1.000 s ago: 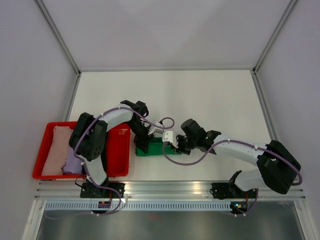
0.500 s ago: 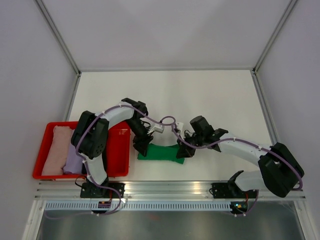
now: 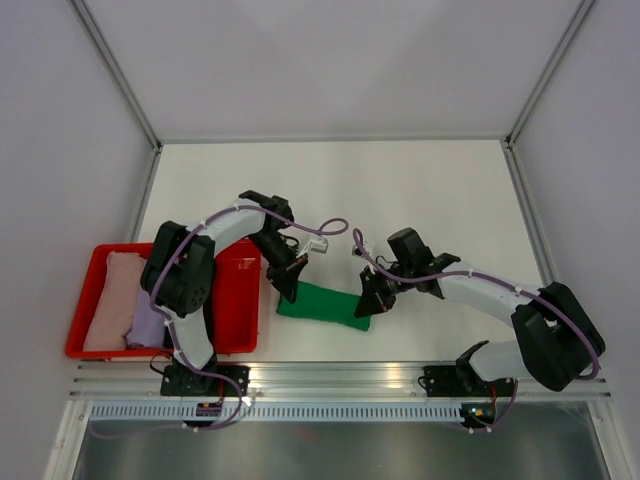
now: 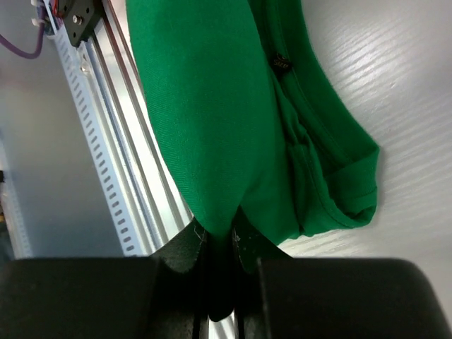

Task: Roll the t-shirts
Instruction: Roll the tshirt

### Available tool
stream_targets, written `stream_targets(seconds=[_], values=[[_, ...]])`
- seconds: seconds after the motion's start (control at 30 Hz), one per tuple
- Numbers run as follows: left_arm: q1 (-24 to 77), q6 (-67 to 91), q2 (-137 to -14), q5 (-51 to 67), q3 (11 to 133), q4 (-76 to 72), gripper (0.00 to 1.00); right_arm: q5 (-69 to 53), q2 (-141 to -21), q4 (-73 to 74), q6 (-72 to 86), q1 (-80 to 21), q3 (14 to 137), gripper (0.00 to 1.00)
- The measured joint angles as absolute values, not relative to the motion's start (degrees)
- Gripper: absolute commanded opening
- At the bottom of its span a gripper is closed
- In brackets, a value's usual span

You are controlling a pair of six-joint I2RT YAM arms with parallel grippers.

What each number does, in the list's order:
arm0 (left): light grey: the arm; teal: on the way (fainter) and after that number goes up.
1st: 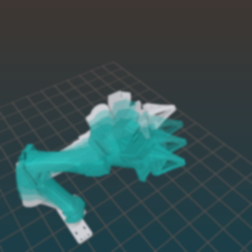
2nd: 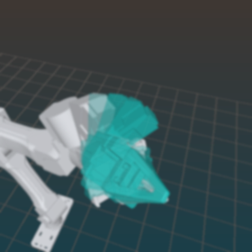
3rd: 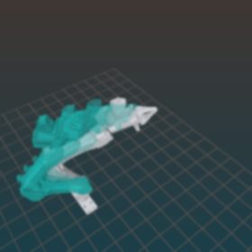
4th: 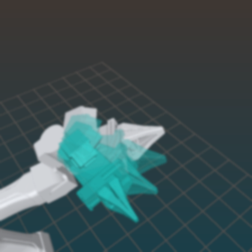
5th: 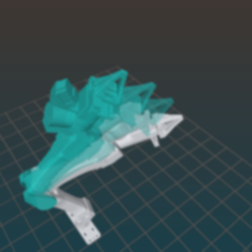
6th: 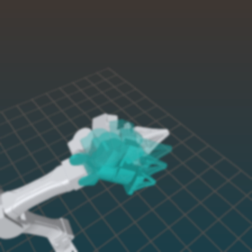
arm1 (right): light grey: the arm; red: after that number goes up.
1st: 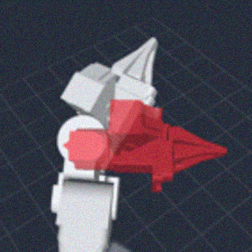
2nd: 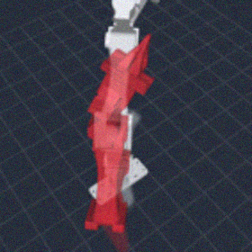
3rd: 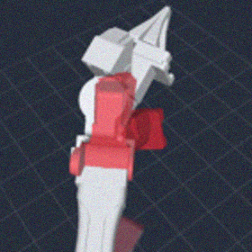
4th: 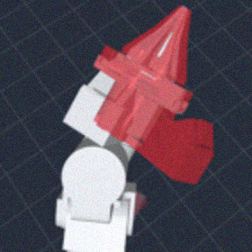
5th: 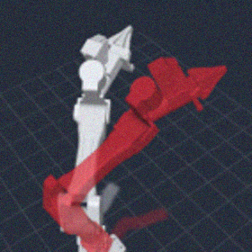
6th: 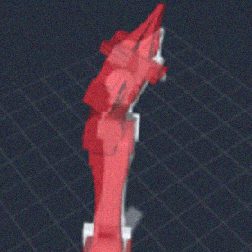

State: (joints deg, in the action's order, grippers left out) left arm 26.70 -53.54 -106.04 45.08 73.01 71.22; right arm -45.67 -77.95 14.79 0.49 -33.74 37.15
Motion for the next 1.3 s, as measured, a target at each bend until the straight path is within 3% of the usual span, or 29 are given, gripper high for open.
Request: stream_targets(seconds=[0.13, 0.17, 0.27, 0.37, 0.73, 0.87, 1.0, 1.13, 1.2, 1.23, 1.3], values=[[26.70, -50.15, -106.34, 45.82, 72.73, 70.91, 0.07, -45.80, -76.95, 15.25, 4.21, -33.54, 36.18, 0.14], [26.70, -48.64, -106.91, 45.80, 72.73, 70.41, 0.08, -45.80, -76.95, 15.18, 4.93, -33.45, 35.77, 0.25], [26.68, -43.11, -110.34, 44.49, 73.47, 67.88, 0.14, -43.92, -78.56, 15.25, 6.92, -32.12, 35.51, 0.41], [26.35, -38.63, -113.67, 41.52, 74.32, 64.69, 0.15, -39.51, -80.44, 15.51, 9.02, -29.50, 35.48, 0.50], [25.80, -33.87, -115.22, 38.85, 75.68, 62.78, 0.18, -33.52, -79.46, 12.23, 14.17, -27.99, 35.05, 0.55], [25.74, -33.50, -115.48, 38.89, 75.72, 62.72, 0.20, -31.86, -75.37, 11.16, 14.85, -27.99, 34.85, 0.65], [25.74, -33.39, -115.70, 38.76, 76.14, 62.76, 0.26, -31.00, -72.23, 3.49, 17.43, -27.99, 32.97, 0.63], [25.71, -33.39, -115.70, 38.22, 76.77, 62.61, 0.30, -31.22, -77.36, 1.10, 18.28, -27.99, 32.93, 0.60], [25.71, -33.39, -115.68, 37.98, 76.99, 62.52, 0.32, -31.42, -79.85, 1.17, 18.11, -27.99, 32.93, 0.47], [25.74, -33.39, -115.68, 37.91, 77.01, 62.43, 0.35, -31.53, -80.53, 1.06, 17.98, -27.99, 32.93, 0.31], [25.71, -33.41, -115.68, 37.56, 77.12, 62.39, 0.37, -31.81, -81.36, 0.73, 18.00, -27.99, 33.06, 0.20]])
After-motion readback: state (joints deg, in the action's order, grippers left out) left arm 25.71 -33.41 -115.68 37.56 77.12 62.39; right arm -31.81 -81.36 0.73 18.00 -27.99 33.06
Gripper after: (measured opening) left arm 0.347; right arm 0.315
